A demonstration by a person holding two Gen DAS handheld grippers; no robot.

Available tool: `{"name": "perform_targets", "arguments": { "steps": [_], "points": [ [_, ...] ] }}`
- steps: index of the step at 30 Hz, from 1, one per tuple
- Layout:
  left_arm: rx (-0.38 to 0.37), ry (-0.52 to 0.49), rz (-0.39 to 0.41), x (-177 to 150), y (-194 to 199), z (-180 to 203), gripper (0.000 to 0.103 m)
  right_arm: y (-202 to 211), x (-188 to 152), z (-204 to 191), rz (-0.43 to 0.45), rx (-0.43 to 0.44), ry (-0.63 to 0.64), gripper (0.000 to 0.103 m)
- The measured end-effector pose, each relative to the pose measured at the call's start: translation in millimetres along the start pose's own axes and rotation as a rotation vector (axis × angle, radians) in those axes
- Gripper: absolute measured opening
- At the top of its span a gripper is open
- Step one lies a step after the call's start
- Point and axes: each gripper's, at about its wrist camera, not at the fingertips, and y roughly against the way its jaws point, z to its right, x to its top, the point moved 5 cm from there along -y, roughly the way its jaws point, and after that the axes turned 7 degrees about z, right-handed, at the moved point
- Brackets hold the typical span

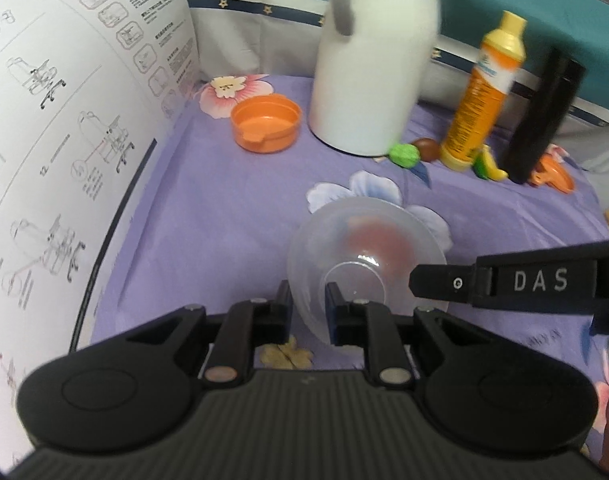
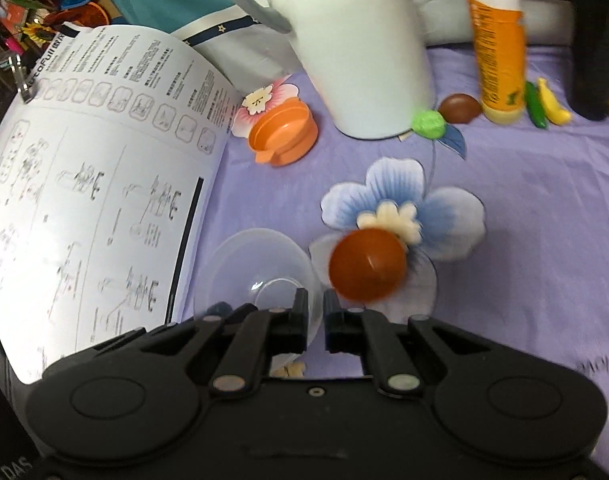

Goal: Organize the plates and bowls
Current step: 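Carry the clear bowl with both grippers and lower it into the blue bowl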

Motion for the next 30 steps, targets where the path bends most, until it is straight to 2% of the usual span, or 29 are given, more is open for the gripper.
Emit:
{"name": "perform_targets", "arguments": {
  "steps": [6, 16, 30],
  "points": [
    [-0.036, -0.026, 0.008, -17, 32, 26, 0.016, 41, -26, 14, 0.005, -0.006, 0.000, 0.008],
    [-0.097, -0.070, 0.009, -40, 68, 70, 0.016, 105, -51, 45, 0.044, -0.018, -0.036, 0.009],
    [-0.208, -0.137, -0.031, -66, 86, 126, 0.016, 170, -78, 93, 0.095, -0.057, -0.095, 0.010]
  ]
}}
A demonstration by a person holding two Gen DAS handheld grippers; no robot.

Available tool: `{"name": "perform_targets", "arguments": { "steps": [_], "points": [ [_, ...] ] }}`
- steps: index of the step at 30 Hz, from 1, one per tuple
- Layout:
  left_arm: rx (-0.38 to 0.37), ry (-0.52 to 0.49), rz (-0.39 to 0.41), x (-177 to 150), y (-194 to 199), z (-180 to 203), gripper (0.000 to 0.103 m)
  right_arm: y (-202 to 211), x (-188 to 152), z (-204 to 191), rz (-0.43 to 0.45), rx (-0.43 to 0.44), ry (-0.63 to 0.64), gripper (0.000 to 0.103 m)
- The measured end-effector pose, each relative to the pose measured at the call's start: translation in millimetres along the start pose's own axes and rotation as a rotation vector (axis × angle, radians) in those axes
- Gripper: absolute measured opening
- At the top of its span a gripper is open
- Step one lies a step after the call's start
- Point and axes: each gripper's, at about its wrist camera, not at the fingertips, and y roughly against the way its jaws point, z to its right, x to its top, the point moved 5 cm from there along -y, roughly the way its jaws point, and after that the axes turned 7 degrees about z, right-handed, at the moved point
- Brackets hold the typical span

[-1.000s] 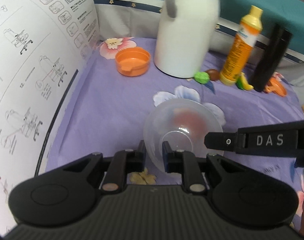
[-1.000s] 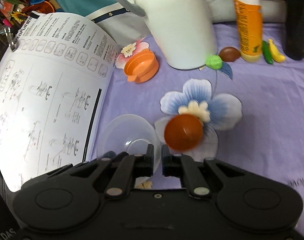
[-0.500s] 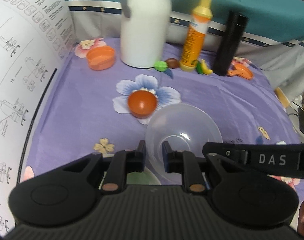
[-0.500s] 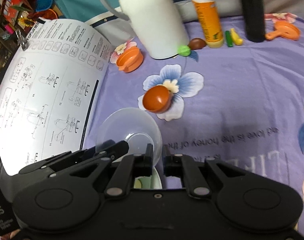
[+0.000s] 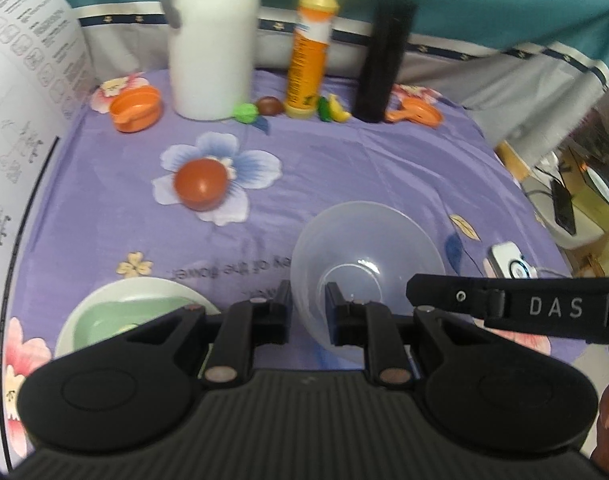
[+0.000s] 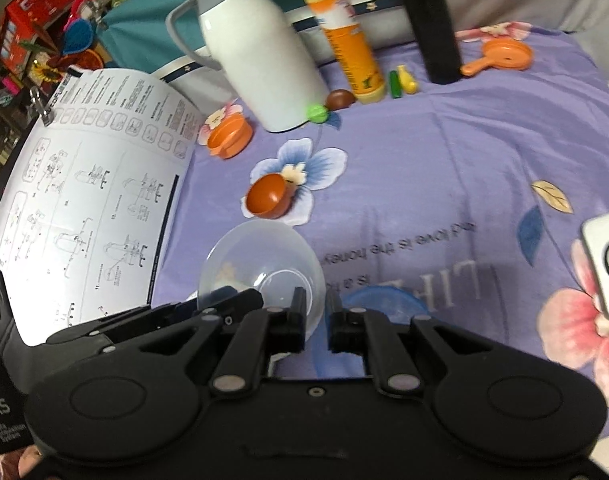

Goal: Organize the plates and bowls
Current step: 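Carry the clear bowl with both grippers and lower it into the blue bowl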

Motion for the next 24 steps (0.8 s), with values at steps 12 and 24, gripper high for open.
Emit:
{"name": "perform_targets", "arguments": {
  "steps": [12, 24],
  "points": [
    [-0.017, -0.056, -0.083, -23, -21, 31, 0.016, 10, -20, 41, -0.024, -0.041, -0.063, 0.011],
    [-0.007, -0.084, -0.134, -35, -38, 36, 0.016, 1, -34, 54, -0.062, -0.057, -0.088, 0.012]
  ]
}}
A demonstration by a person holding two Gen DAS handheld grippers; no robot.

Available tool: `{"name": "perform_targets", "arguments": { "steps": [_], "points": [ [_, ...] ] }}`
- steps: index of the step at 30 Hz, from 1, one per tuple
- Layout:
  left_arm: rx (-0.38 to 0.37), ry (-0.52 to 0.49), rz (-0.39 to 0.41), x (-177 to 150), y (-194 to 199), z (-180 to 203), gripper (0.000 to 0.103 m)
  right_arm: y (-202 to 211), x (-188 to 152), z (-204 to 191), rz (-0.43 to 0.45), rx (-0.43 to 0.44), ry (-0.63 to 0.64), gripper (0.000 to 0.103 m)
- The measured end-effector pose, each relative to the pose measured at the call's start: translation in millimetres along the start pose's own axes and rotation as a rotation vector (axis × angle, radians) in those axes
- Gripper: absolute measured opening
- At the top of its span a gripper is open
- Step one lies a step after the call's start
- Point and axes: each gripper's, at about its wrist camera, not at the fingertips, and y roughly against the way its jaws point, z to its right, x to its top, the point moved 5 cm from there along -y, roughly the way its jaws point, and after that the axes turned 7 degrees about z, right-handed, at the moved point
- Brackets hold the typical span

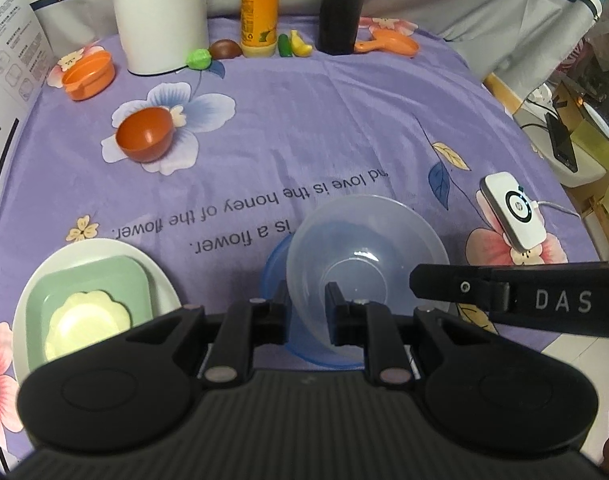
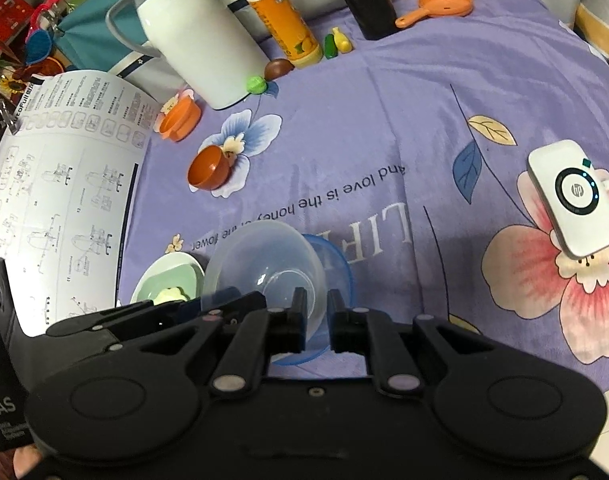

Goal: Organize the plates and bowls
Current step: 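Carry the clear bowl with both grippers and lower it into the blue bowl, then open both grippers to release the clear bowl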

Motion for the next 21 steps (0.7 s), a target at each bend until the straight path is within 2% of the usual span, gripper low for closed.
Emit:
{"name": "perform_targets", "arguments": {
  "steps": [15, 19, 21],
  "points": [
    [0.015, -0.018, -0.019, -3, -13, 2, 0.016, -10, -2, 2, -0.026, -0.015, -0.012, 0.012],
    [0.025, -0.020, -0.005, -2, -11, 1, 0.023, -12, -2, 1, -0.031, -0.014, -0.011, 0.016],
    [0.043, -0.024, 0.015, 0, -7, -1, 0.037, -11, 0, 0, -0.017, -0.025, -0.004, 0.023]
  ]
}}
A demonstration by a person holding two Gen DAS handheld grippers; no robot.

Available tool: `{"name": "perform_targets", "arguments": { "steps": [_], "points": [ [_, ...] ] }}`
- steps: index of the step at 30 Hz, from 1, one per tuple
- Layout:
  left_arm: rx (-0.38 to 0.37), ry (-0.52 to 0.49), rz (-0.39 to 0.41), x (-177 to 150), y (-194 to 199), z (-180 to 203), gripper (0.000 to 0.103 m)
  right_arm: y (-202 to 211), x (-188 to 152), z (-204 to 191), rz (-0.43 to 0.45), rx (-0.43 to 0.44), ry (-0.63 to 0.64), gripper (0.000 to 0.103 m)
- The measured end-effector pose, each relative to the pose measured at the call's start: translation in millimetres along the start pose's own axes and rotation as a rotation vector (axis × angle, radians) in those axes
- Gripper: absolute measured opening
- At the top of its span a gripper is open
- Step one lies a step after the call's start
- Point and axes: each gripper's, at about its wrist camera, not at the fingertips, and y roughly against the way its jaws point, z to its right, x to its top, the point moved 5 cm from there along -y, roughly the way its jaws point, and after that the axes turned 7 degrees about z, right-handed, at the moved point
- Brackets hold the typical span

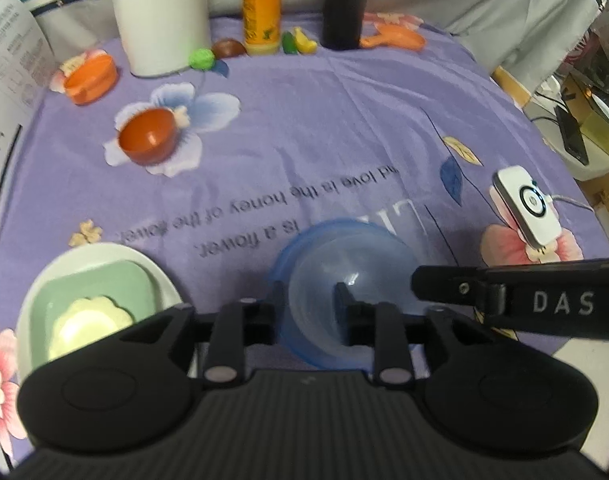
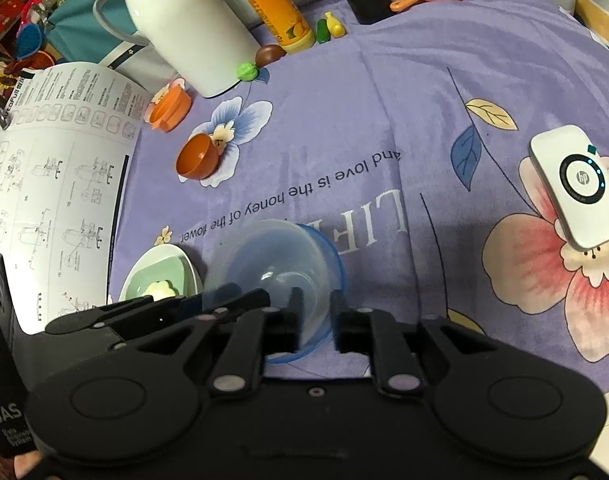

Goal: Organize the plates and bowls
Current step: 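Open both grippers to release the clear bowl, then move both grippers toward the orange bowl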

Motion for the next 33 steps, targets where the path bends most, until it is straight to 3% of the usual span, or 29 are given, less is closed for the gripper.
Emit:
{"name": "perform_targets", "arguments": {
  "steps": [1, 2, 3, 4, 6, 8, 9, 12, 22, 33],
  "points": [
    [0.006, 0.001, 0.013, 1, 2, -2, 0.053, 2, 1, 0, 0.013, -0.004, 0.005, 0.025],
    [0.016, 0.006, 0.030, 3, 5, -4, 0.061, 3, 3, 0, 0.022, -0.005, 0.005, 0.031],
    [0.035, 0.008, 0.047, 5, 8, -6, 0.064, 4, 4, 0, 0.028, -0.001, 0.003, 0.044],
    [0.050, 0.007, 0.062, 6, 10, -9, 0.069, 6, 6, 1, 0.041, -0.011, 0.005, 0.049],
    [0.069, 0.010, 0.075, 7, 13, -14, 0.079, 8, 8, 1, 0.067, -0.038, 0.021, 0.069],
    [0.068, 0.016, 0.078, 7, 14, -17, 0.096, 9, 10, 4, 0.077, -0.046, 0.015, 0.083],
    [0.063, 0.017, 0.078, 6, 14, -18, 0.097, 9, 10, 5, 0.078, -0.039, 0.010, 0.092],
    [0.056, -0.002, 0.077, 3, 17, -18, 0.102, 8, 11, 4, 0.082, -0.058, 0.026, 0.103],
    [0.048, -0.026, 0.097, 2, 25, -17, 0.103, 8, 14, 0, 0.083, -0.091, 0.067, 0.103],
    [0.037, 0.015, 0.103, 1, 26, -30, 0.103, 7, 16, -6, 0.063, -0.101, 0.083, 0.103]
  ]
}}
